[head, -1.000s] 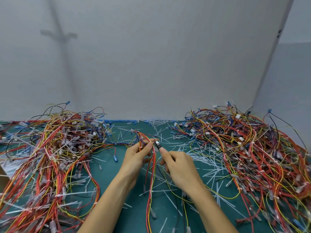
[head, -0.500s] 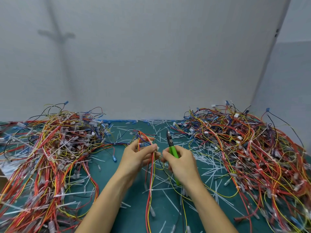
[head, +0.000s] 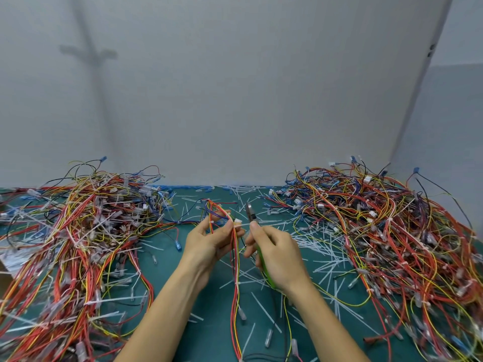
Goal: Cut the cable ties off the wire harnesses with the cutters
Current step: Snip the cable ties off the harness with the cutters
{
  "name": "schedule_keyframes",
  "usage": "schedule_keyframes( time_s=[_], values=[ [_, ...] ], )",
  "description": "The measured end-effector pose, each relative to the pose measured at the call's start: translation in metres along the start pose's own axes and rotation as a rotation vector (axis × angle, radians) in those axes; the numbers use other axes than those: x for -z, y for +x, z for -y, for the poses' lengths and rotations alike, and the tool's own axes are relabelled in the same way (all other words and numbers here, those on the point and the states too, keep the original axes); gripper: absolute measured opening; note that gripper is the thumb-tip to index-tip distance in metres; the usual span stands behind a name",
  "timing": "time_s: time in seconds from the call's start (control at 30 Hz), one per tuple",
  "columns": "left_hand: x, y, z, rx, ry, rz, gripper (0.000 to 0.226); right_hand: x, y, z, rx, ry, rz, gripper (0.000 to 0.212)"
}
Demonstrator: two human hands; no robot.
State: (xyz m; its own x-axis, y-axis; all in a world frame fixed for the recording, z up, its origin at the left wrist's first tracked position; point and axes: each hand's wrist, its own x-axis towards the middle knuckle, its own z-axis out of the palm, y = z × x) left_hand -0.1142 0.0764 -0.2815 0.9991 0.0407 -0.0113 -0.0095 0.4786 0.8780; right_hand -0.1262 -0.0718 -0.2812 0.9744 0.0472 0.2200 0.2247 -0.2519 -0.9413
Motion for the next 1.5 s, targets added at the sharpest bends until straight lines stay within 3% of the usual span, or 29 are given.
schedule_keyframes(
  time_s=[0.2, 0.37, 1.27, 1.5],
  values=[
    [0.0018, 0.0015, -0.0014, -0.047, -0.039, -0.06, 0.025, 0.0006, -0.0044, -0.0028, 0.011, -0.351, 0.052, 0.053],
    [0.0023, 0.003, -0.0028, -0.083, -0.058, -0.136, 0.015, 0.0015, -0.0046, -0.0021, -0.024, -0.402, 0.121, 0.054],
    [0.0005, 0.0035, 0.0033, -0.098, -0.026, -0.086, 0.022, -0.0061, -0.0066, -0.003, -0.01, -0.279, 0.093, 0.053],
    [0.0015, 0.0032, 0.0031, -0.098, -0.025, -0.076, 0.044, -0.0048, -0.0074, -0.0026, -0.007, -0.294, 0.091, 0.054]
  ],
)
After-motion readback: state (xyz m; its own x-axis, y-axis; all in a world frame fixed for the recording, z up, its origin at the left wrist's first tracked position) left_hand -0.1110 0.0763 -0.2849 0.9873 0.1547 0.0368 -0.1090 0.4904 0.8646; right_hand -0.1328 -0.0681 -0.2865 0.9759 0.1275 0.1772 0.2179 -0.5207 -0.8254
